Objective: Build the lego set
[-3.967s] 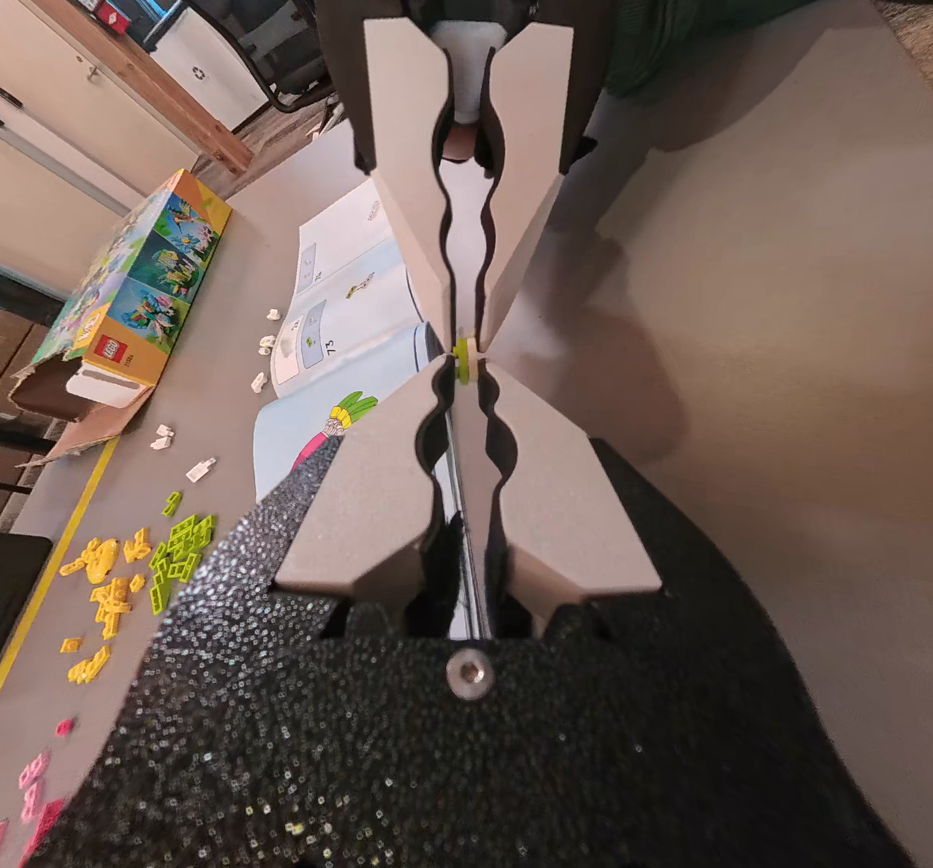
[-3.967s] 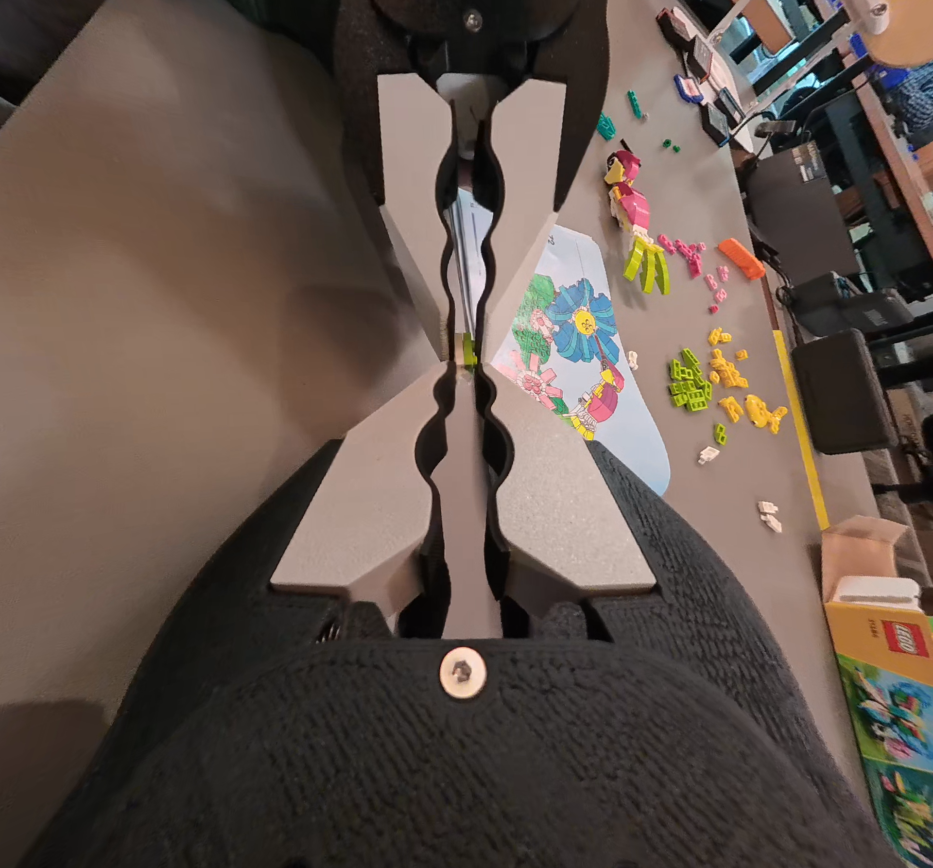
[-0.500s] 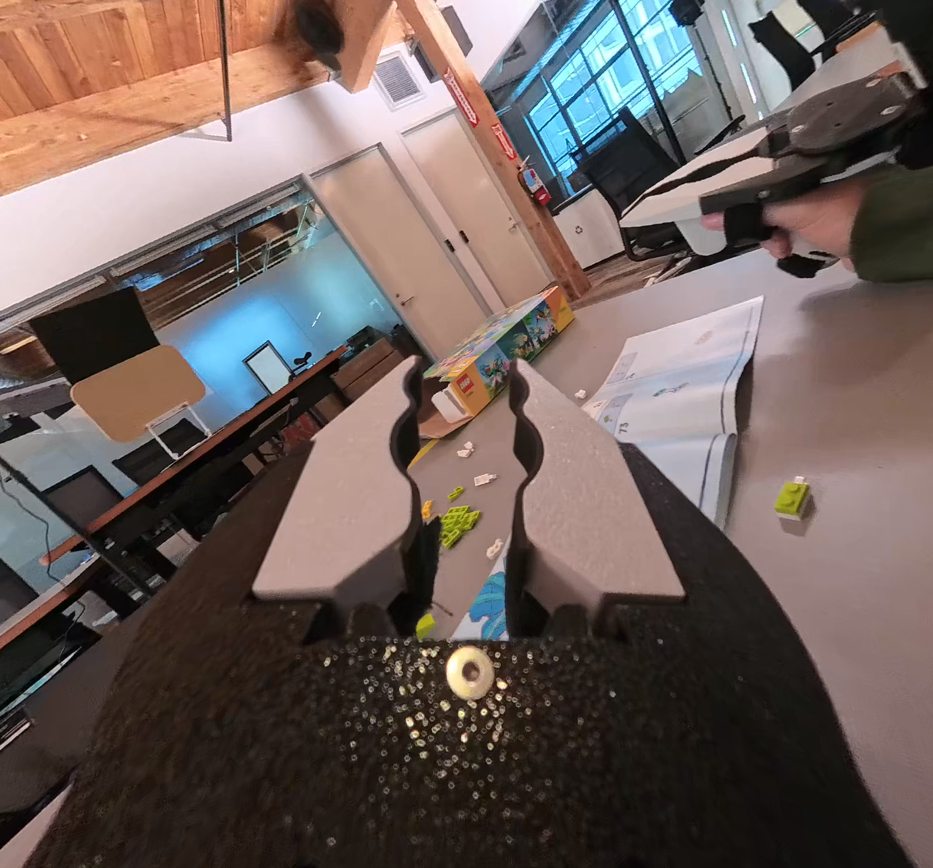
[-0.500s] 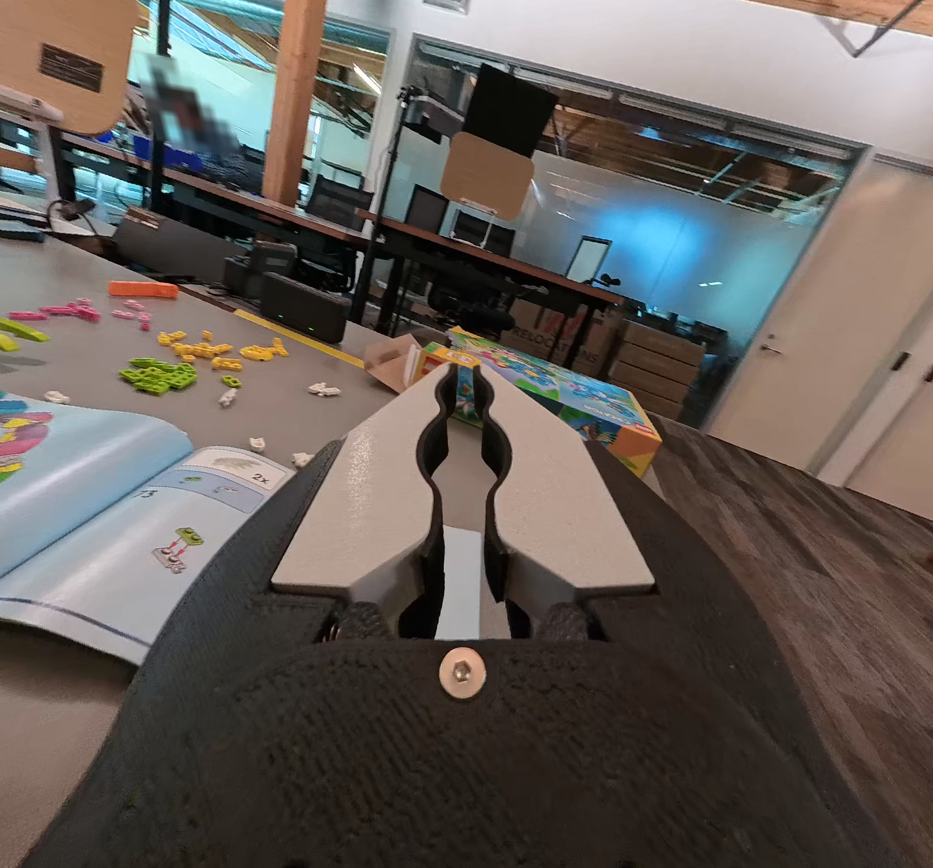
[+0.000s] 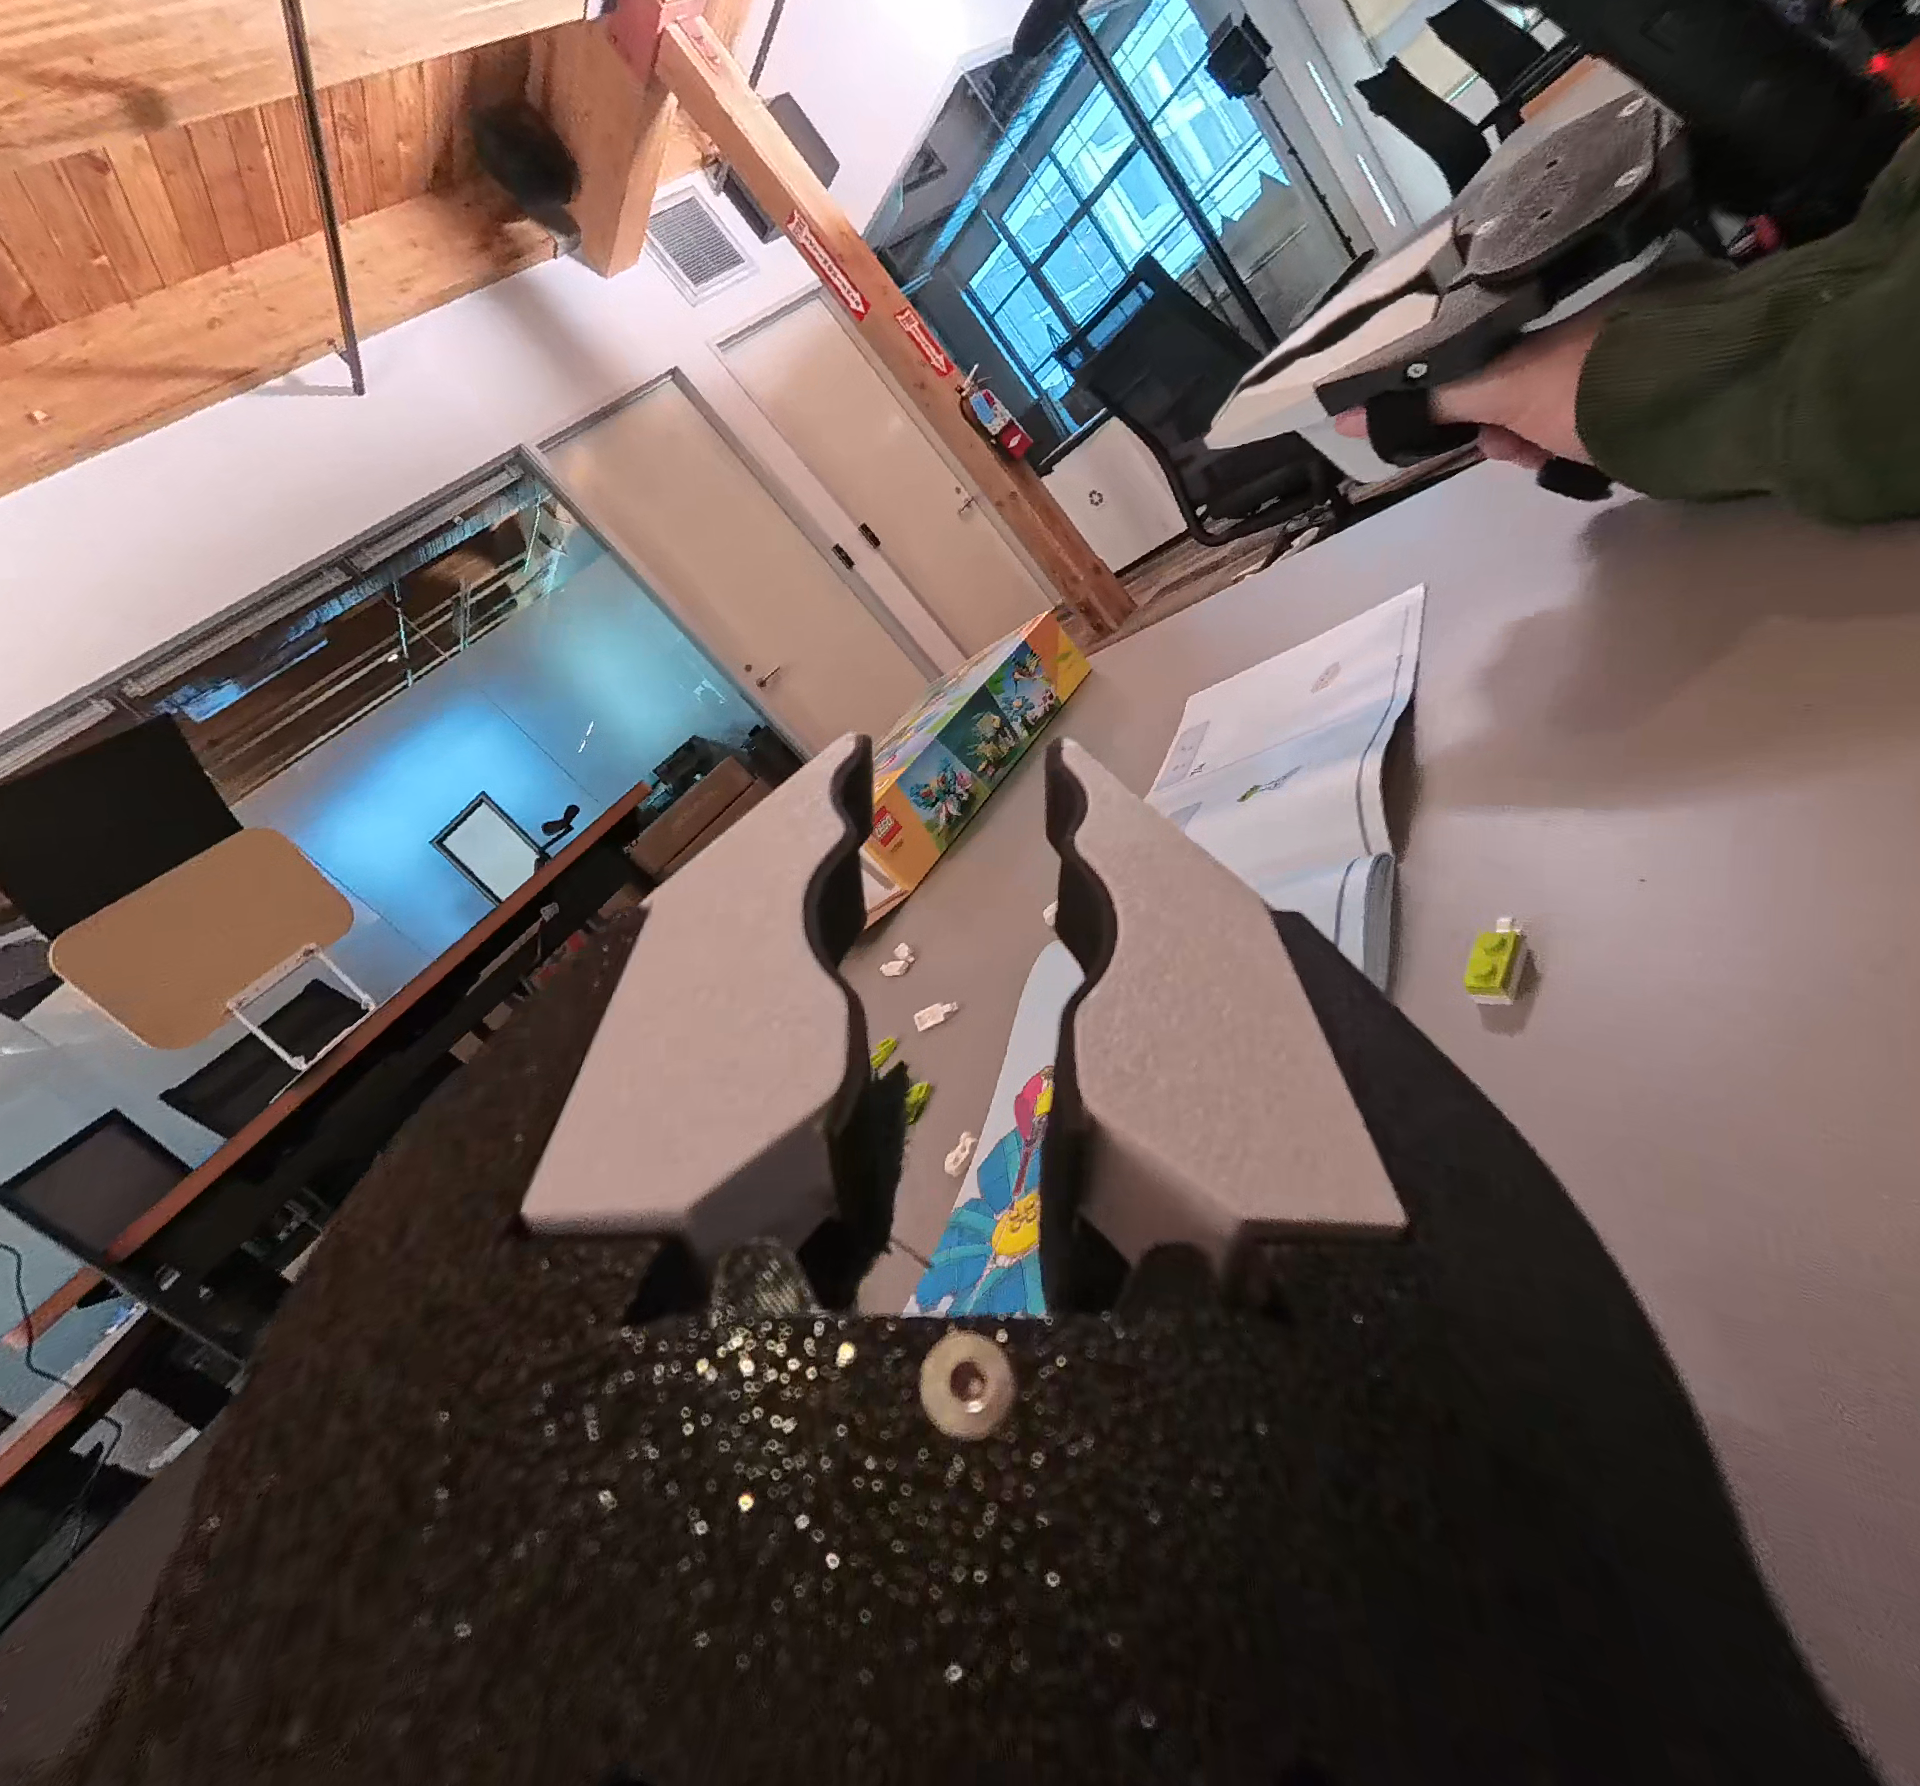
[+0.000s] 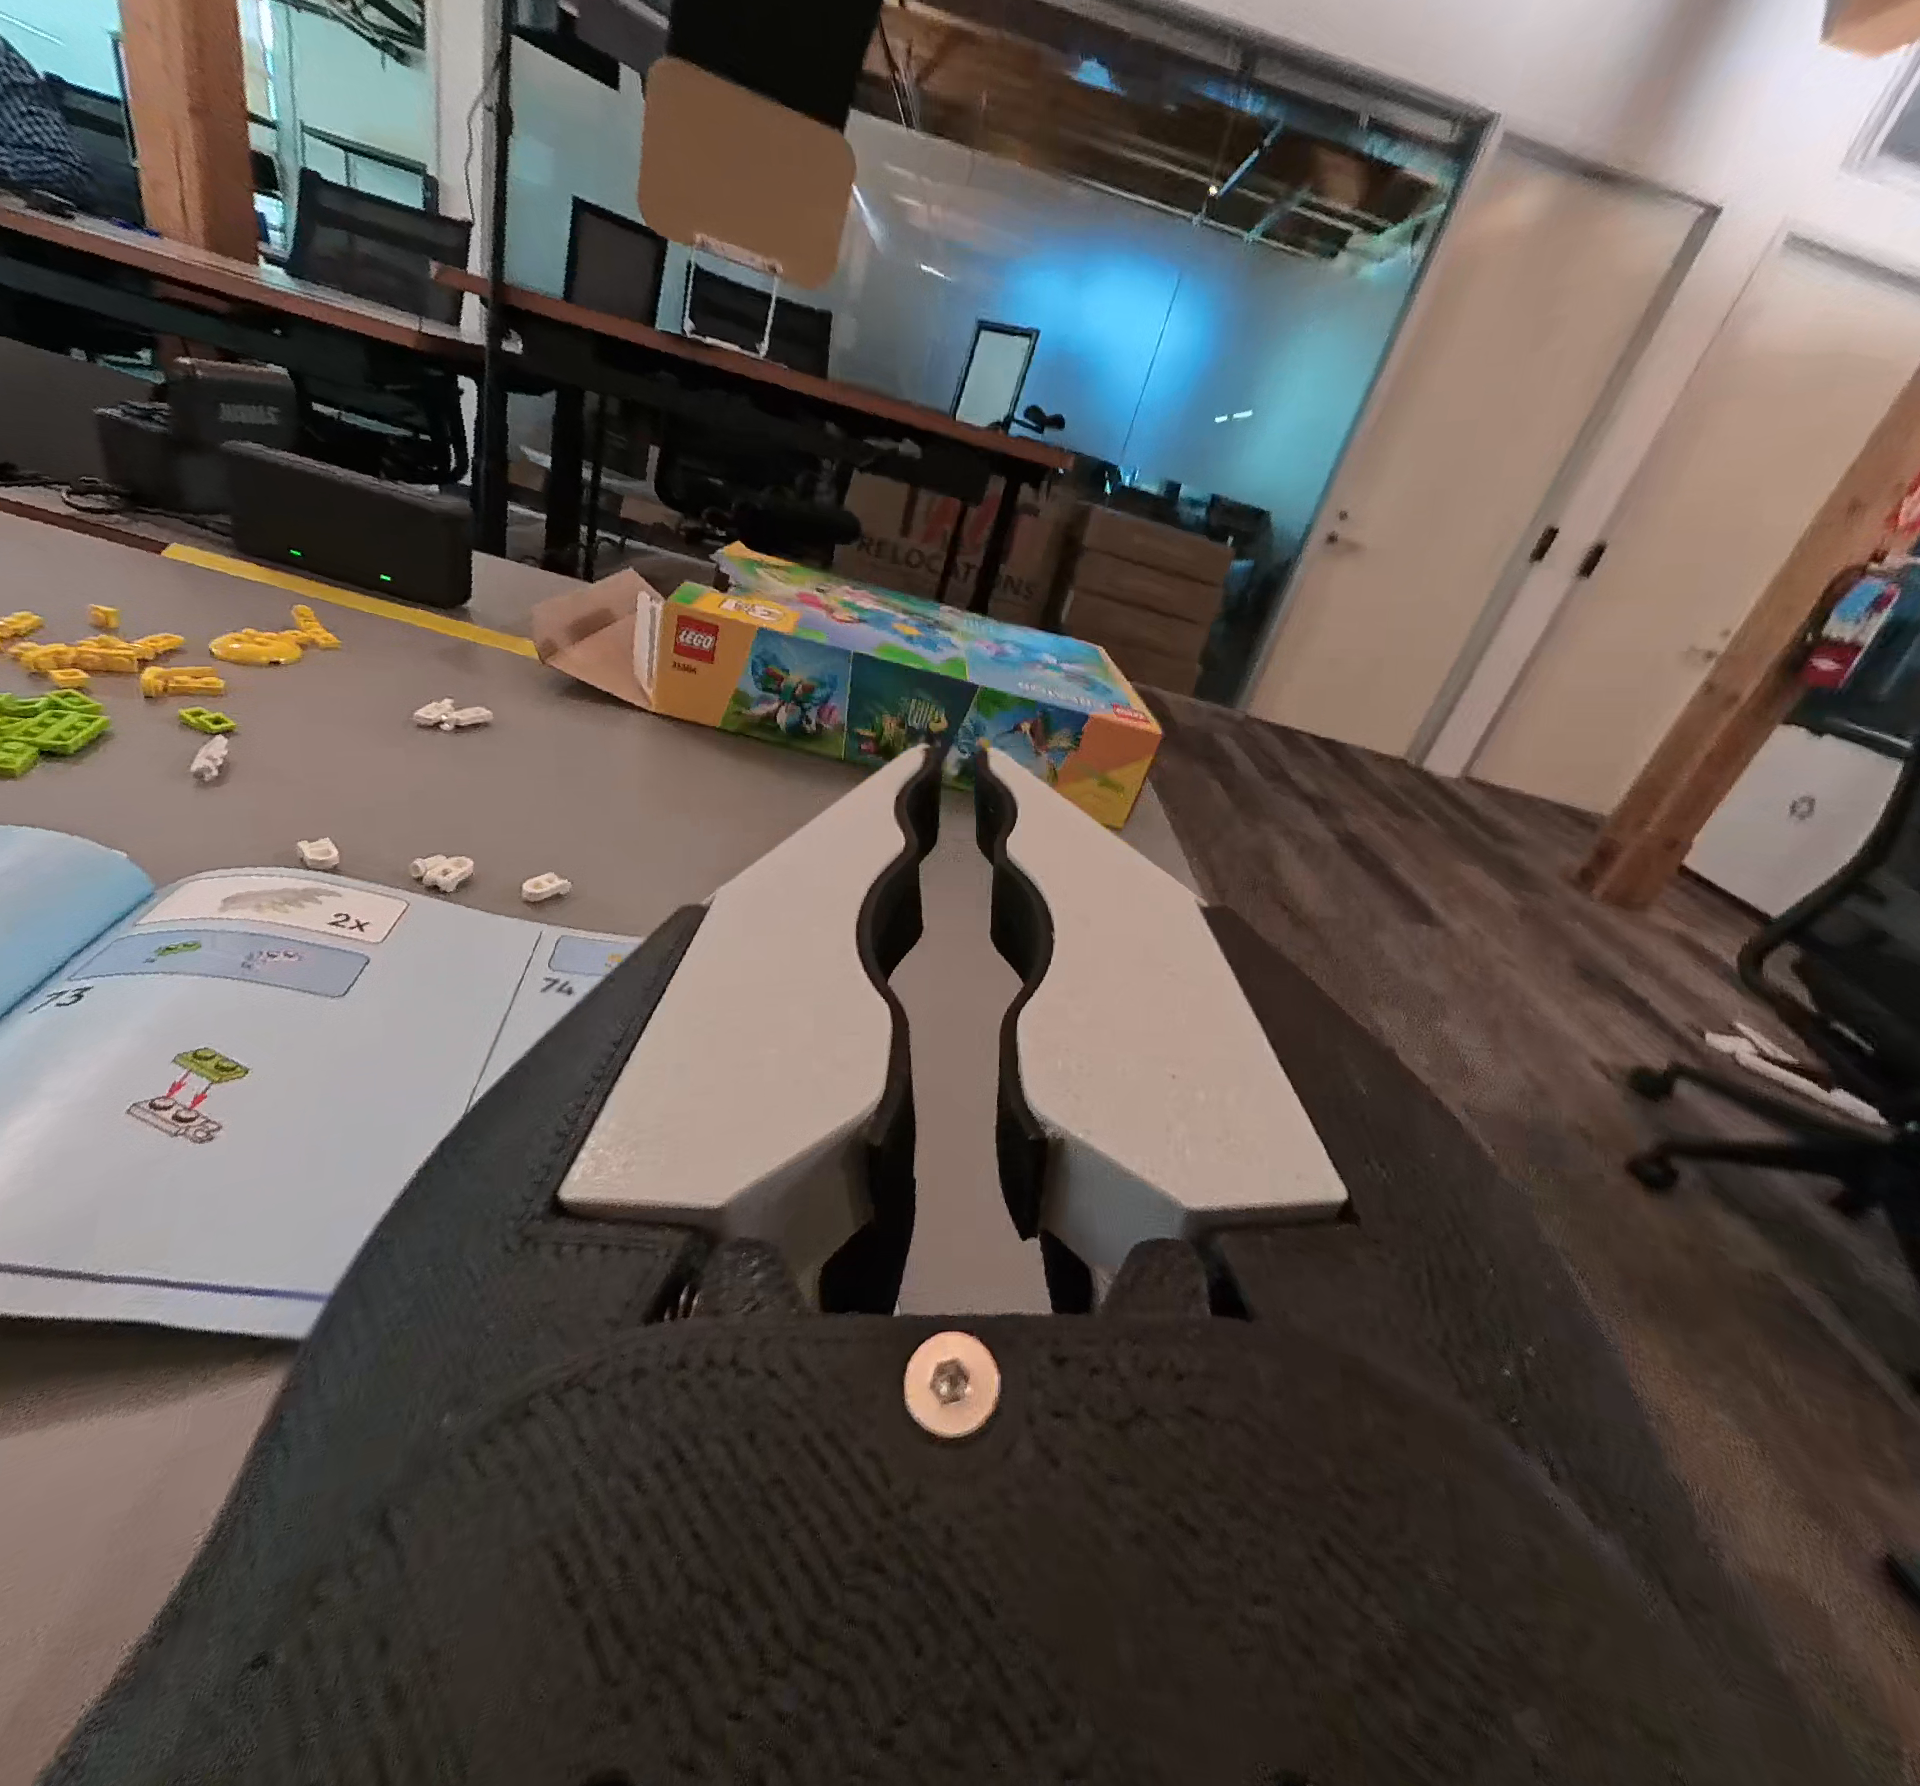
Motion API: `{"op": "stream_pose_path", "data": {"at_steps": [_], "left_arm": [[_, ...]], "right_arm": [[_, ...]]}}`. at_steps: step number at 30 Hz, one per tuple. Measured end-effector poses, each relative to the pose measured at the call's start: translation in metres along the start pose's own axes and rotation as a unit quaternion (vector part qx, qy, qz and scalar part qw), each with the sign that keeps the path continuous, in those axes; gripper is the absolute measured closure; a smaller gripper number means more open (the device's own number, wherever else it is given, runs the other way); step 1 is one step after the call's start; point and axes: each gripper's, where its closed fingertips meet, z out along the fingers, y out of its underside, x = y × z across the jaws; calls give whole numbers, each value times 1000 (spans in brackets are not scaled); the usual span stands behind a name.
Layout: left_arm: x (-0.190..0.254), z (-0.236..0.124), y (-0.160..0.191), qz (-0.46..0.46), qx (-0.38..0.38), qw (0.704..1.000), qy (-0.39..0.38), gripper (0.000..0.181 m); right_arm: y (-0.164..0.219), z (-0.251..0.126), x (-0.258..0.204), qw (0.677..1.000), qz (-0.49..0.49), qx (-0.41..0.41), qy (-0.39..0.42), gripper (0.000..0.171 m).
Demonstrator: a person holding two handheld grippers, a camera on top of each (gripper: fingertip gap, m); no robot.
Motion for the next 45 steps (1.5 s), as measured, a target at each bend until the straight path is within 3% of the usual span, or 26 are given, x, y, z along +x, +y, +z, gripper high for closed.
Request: {"op": "stream_pose_path", "data": {"at_steps": [6,12,16,22,29,36,45], "left_arm": [[3,-1,-4,-56,18,998,13,151],[45,-8,-30,-52,104,985,130,154],[42,-10,-38,-134,133,969,159,154],[17,-7,-26,-221,117,959,134,154],[-5,-14,-30,-184,136,969,92,154],[-46,-17,-9,-130,112,985,26,154],[-41,-14,-4,-174,105,978,55,154]], "right_arm": [[-3,-7,-9,1000,-7,5,-20,167],[-7,-7,-44,994,-47,14,-99,166],[-15,-12,-57,989,-45,36,-133,166],[-11,-11,-50,992,-41,23,-117,165],[3,-7,-36,995,-79,-20,-64,165],[13,-3,-23,990,-124,-61,-7,165],[12,-4,-11,990,-122,-61,28,165]]}}
